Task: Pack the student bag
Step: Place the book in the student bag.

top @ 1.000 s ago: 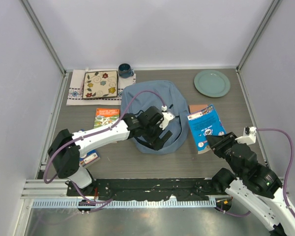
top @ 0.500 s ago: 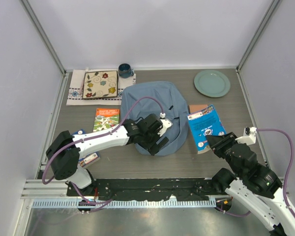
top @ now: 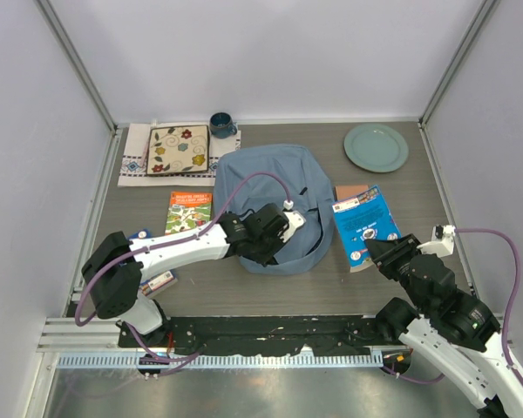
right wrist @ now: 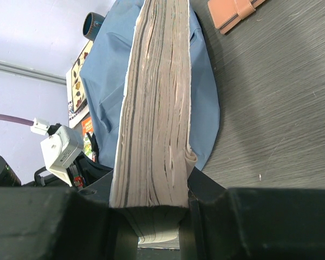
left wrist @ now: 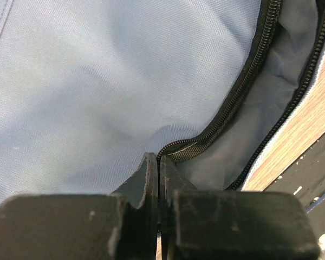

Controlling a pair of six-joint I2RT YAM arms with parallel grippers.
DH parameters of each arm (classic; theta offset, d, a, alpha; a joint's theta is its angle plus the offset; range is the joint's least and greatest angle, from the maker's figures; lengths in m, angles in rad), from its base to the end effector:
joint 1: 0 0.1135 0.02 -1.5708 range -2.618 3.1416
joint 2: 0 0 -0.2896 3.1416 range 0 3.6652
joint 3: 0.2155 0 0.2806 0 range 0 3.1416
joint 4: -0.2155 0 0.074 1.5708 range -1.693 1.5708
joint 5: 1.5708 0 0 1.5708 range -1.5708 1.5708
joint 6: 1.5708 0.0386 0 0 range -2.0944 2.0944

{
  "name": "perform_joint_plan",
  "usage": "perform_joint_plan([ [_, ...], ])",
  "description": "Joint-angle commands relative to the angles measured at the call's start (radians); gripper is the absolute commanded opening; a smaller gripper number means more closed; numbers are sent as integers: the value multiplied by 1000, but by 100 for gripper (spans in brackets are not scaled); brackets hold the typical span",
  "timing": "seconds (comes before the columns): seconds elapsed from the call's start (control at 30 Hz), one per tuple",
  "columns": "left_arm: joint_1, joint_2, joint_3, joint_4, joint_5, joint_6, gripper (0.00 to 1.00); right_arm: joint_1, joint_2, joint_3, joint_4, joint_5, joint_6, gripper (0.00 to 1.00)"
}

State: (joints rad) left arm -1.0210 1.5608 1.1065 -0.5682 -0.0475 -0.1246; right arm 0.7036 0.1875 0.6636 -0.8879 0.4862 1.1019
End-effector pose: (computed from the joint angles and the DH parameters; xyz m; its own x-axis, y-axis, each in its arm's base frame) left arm 0.1836 -0.2961 0.2407 -0.5467 0.6545 -0.5222 0.7768 0.6292 -0.0246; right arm 0.0503 0.0190 0.3032 -0.3569 0.7315 -0.5810 0.1613 0.6608 0.7330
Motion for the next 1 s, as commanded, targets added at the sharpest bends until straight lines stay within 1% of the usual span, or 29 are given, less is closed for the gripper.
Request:
perform_joint_plan([
  [0.0,-2,-27,15,59,-38,-4,0,-1,-2,14,107,35,23,1],
  [0.1,-2,-33,36,76,-67,-20,0,-1,-2,17,104,37,24,1],
  [0.13,-2,-36,41,80,-104,-30,0,-1,-3,19,99,37,24,1],
  [0.3,-1,-62,79,106,-186,-52,0,-1,-17,28,79,43,27,1],
  [0.33,2,-68,82,111,-222,-58,0,-1,-19,30,76,43,27,1],
  [0.47,28,-96,124,126,-308,-104,0,-1,-28,36,75,35,27,1],
  [0.5,47,-99,144,128,-325,-134,0,-1,-26,37,76,32,24,1],
  [0.67,104,-146,181,159,-396,-228,0,-1,-2,59,98,-55,16,1],
  [0.8,114,-176,202,166,-463,-302,0,-3,-8,91,101,-104,30,1],
  [0.93,114,-199,199,186,-476,-354,0,-1,-25,149,89,-144,30,1],
  [0.97,113,-205,191,206,-471,-362,0,-1,-25,157,84,-179,33,1],
])
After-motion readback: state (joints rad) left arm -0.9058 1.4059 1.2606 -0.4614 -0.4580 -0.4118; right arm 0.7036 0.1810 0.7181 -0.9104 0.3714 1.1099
